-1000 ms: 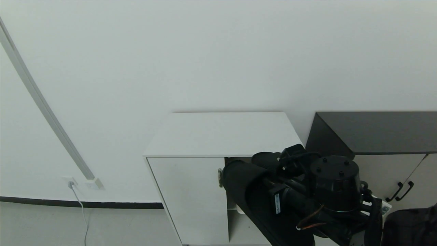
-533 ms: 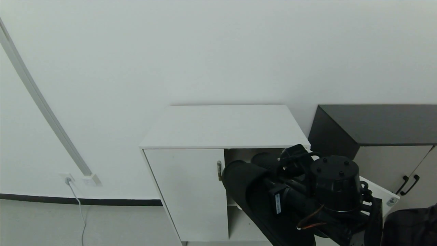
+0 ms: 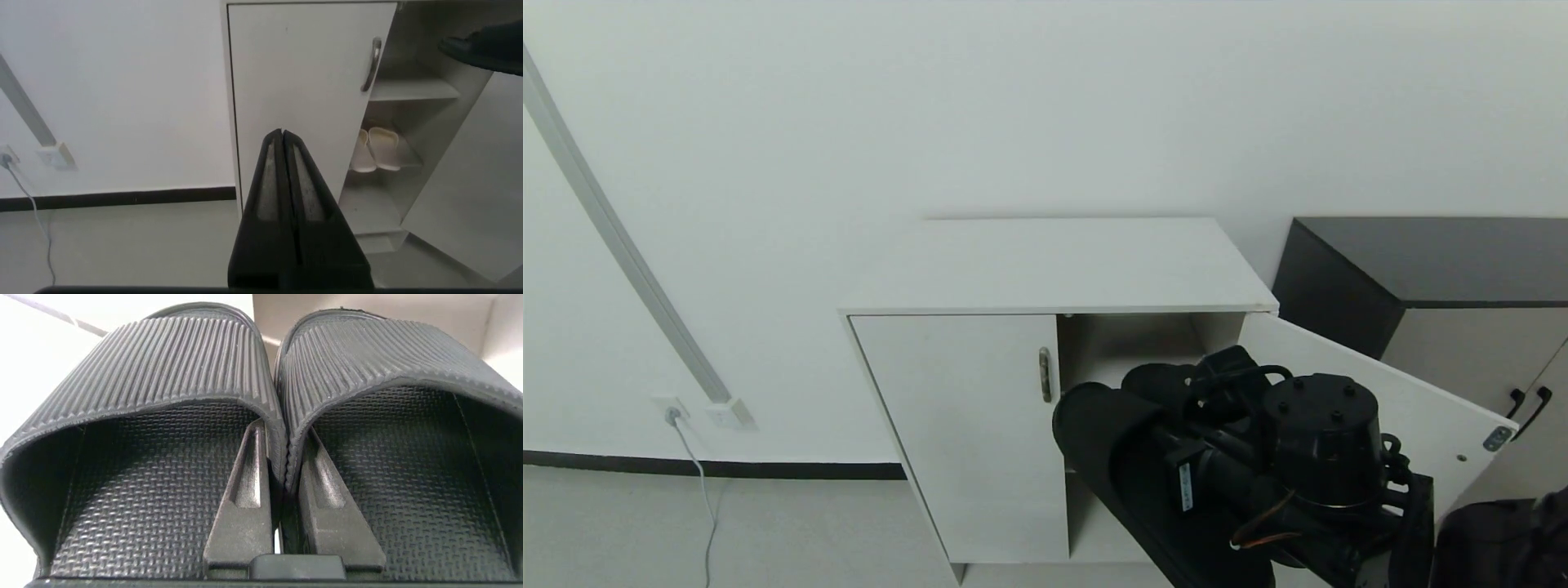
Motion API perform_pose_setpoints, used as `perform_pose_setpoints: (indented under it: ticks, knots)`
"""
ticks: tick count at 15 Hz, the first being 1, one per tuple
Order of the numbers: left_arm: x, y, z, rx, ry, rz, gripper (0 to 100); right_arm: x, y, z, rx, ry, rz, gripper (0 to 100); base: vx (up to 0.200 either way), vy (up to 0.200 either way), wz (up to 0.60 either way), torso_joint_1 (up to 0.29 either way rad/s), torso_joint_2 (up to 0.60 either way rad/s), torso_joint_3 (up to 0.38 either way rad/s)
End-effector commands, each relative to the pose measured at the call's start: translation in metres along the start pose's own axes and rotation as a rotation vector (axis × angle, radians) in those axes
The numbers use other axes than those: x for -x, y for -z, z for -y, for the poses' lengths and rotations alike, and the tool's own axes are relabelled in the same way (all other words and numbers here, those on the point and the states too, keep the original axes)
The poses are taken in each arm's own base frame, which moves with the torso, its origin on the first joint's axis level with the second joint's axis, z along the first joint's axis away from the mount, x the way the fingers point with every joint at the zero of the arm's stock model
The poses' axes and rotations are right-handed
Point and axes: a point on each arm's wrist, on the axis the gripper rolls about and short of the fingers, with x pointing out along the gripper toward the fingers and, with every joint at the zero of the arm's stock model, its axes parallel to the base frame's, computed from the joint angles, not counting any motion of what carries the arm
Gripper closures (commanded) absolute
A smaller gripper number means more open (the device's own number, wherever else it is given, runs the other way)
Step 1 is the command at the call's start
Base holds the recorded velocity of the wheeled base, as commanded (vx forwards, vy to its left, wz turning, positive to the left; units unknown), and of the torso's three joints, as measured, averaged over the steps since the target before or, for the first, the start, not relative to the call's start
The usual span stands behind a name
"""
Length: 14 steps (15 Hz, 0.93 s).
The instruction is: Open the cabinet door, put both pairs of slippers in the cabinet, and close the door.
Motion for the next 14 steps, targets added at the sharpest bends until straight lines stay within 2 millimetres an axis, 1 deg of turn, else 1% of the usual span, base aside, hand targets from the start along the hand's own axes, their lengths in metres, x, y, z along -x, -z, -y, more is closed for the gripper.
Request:
perform_pose_setpoints:
  ticks: [1,9,14]
  knots:
    - [0.0000,0.0000,0.0000,0.000,0.000,0.000,100,0.0002,0.0025,0.0002,0.003,0.000,-0.004,100,0.000,0.000,0.00,-0.207,0.53,0.320]
    - [0.0000,0.0000,0.0000,0.001,0.000,0.000,100,-0.0005,0.0071,0.0002,0.013,0.000,-0.014,100,0.000,0.000,0.00,-0.189,0.50,0.317]
    - [0.0000,0.0000,0.0000,0.001,0.000,0.000,100,-0.0009,0.0101,-0.0019,0.015,-0.007,-0.014,100,0.000,0.000,0.00,-0.140,0.47,0.328]
